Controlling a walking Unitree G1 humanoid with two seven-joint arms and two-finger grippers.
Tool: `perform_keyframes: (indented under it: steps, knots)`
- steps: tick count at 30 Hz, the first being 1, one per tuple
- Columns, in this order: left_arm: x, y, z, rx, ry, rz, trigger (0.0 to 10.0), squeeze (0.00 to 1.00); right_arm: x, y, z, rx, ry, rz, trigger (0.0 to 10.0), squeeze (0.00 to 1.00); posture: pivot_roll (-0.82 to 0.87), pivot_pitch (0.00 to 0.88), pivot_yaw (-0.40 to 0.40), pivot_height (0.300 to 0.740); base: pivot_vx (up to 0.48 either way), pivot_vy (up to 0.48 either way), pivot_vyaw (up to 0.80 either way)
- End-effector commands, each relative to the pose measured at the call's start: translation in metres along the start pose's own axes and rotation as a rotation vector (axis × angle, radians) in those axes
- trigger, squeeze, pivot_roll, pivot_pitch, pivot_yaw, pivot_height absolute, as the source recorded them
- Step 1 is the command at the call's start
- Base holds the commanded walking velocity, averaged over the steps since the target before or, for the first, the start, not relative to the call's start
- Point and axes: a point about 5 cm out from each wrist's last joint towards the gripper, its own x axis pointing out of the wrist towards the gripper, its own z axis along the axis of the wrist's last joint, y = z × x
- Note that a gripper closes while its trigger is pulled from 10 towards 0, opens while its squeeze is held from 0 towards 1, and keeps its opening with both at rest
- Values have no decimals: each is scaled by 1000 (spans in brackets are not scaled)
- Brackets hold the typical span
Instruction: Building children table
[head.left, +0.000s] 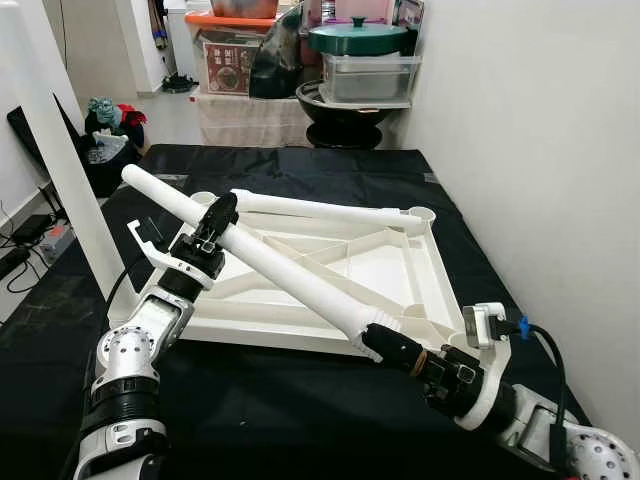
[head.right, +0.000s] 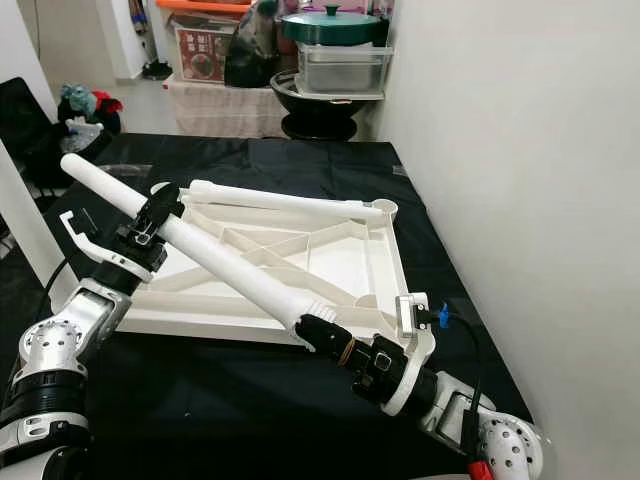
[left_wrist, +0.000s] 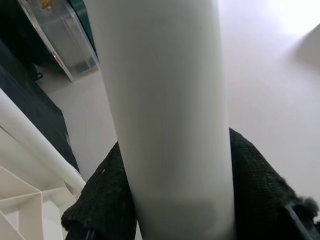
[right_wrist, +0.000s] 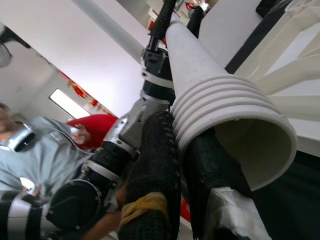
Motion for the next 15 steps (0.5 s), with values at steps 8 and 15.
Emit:
perform_keyframes:
  steps: [8,15]
  knots:
    - [9,-10,-5,37,52,-41,0,0,-2,-1,2,-115,106,-60,10000,1000,21,0,-41,740,0,0,0]
    - [9,-9,-7,35,57,-35,0,0,-11,-2,0,-153,175,-74,10000,1000,18,0,-39,740,0,0,0]
